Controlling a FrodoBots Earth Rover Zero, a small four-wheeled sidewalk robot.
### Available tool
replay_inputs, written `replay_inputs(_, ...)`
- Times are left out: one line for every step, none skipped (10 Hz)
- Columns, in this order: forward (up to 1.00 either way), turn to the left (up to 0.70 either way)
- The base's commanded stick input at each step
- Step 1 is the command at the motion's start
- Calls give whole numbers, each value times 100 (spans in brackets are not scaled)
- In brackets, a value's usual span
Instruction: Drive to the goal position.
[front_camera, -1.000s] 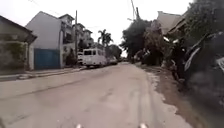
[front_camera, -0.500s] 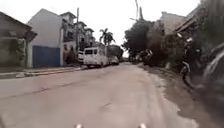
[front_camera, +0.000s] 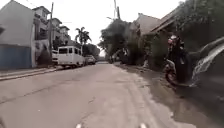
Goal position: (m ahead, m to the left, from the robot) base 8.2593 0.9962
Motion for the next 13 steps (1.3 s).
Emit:
replay_inputs(70, 0)
replay_inputs(70, 0)
replay_inputs(78, 0)
replay_inputs(85, 0)
replay_inputs(85, 0)
replay_inputs(85, 0)
replay_inputs(85, 0)
replay_inputs(85, 0)
replay_inputs(85, 0)
replay_inputs(85, 0)
replay_inputs(85, 0)
replay_inputs(85, -5)
replay_inputs(85, -34)
